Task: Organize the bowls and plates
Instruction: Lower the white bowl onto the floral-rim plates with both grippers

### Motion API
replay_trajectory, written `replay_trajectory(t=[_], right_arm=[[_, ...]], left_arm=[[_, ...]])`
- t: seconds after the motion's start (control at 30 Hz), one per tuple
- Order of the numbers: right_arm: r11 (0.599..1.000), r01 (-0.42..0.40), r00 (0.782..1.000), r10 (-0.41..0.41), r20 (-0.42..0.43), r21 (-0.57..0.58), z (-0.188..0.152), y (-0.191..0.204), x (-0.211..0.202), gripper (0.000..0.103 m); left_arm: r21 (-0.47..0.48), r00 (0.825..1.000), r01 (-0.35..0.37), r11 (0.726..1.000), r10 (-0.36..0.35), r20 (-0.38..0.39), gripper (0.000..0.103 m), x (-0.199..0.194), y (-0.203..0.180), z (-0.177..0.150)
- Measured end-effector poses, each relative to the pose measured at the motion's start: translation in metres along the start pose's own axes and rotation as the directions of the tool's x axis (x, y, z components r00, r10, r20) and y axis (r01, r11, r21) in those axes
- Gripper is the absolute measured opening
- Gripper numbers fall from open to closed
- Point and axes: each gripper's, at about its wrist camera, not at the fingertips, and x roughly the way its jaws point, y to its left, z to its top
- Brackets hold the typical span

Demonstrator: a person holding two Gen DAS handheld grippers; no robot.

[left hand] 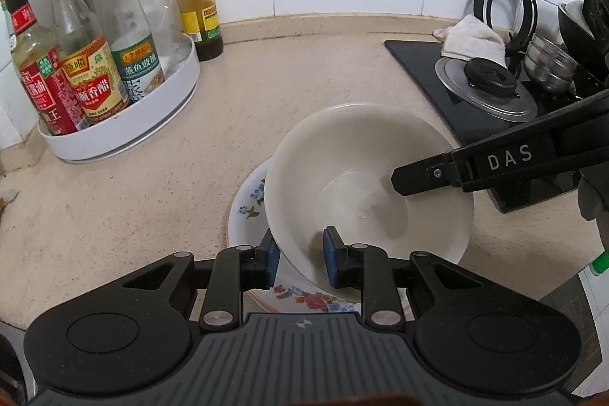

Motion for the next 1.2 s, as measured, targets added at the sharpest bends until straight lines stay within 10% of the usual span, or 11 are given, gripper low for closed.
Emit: replay_trajectory(t=[1.2], right_arm=[[0.999, 0.004, 0.999, -0.002, -0.049, 0.037, 0.009, -0.001, 0.019, 0.013]], left_arm=[[0.013, 0.999, 0.007, 1.000, -0.006, -0.044, 0.034, 0.011, 0.005, 0.006]])
